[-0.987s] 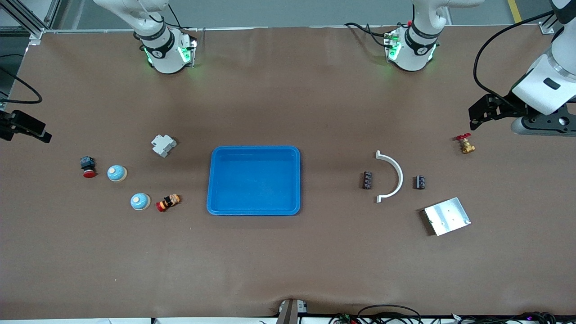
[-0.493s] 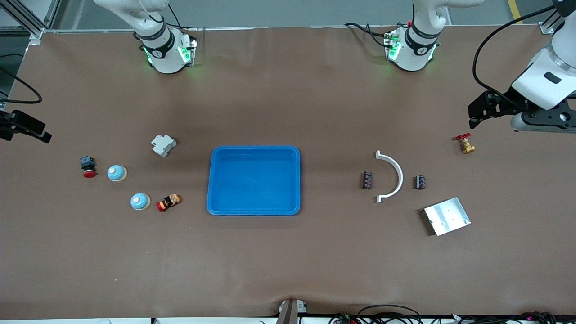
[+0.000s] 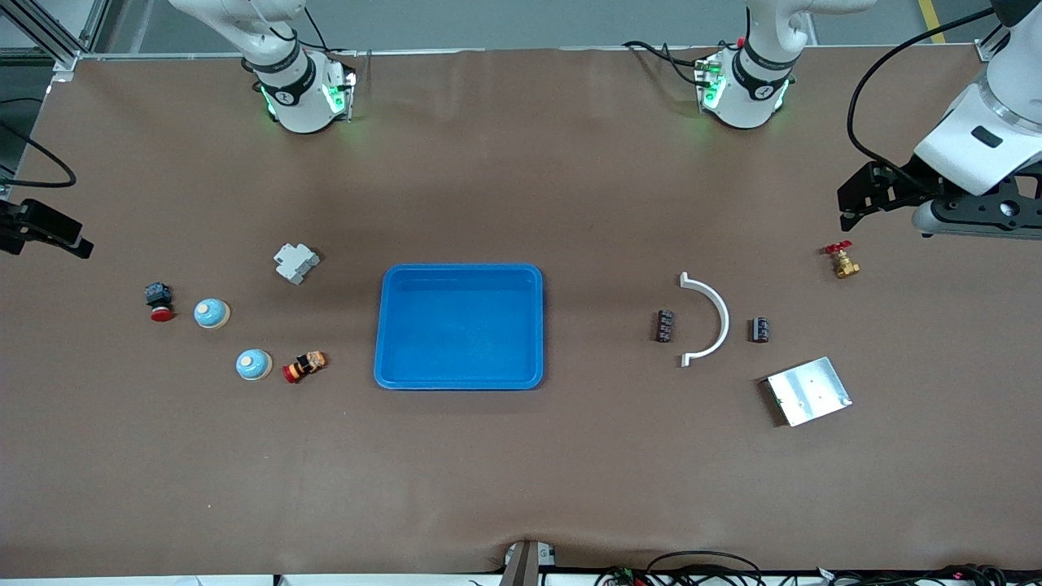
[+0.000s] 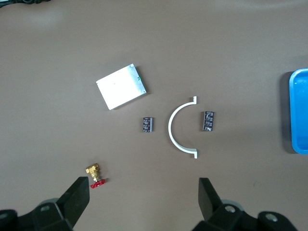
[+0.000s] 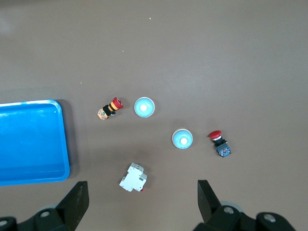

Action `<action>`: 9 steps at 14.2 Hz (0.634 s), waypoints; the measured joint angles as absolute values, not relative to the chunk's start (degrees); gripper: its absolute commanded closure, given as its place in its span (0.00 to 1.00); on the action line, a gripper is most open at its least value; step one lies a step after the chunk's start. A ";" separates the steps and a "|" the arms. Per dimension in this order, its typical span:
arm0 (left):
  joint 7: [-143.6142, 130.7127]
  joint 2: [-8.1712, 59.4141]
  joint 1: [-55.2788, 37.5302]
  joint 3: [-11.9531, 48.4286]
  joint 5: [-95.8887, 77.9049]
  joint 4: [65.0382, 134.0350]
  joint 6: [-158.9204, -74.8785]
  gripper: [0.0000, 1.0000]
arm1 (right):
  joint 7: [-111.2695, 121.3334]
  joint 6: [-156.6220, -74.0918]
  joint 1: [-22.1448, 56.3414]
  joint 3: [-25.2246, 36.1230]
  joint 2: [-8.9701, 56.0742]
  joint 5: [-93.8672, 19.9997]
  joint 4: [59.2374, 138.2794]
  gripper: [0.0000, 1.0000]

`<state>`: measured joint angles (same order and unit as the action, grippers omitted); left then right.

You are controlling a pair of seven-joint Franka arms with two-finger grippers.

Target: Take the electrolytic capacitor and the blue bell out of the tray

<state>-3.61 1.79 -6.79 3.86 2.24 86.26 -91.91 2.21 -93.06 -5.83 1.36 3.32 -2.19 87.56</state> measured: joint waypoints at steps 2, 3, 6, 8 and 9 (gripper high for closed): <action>-3.67 1.91 -6.82 3.91 1.82 86.28 -91.91 0.00 | 2.24 -93.12 -6.11 1.40 3.32 -2.19 87.56 0.00; -3.71 1.96 -6.86 3.94 1.79 86.29 -91.91 0.00 | 2.34 -93.13 -6.26 1.40 3.32 -2.19 87.56 0.00; -3.79 1.98 -6.87 3.96 1.78 86.29 -91.91 0.00 | 2.44 -93.13 -6.33 1.36 3.32 -2.19 87.56 0.00; -3.83 1.98 -6.86 3.96 1.78 86.29 -91.91 0.00 | 2.44 -93.13 -6.33 1.27 3.32 -2.19 87.56 0.00; -3.84 1.98 -6.86 3.96 1.78 86.29 -91.91 0.00 | 2.47 -93.13 -6.32 1.21 3.32 -2.19 87.56 0.00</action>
<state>-3.84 1.98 -6.86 3.96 1.78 86.29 -91.91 2.47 -93.13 -6.32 1.21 3.32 -2.19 87.56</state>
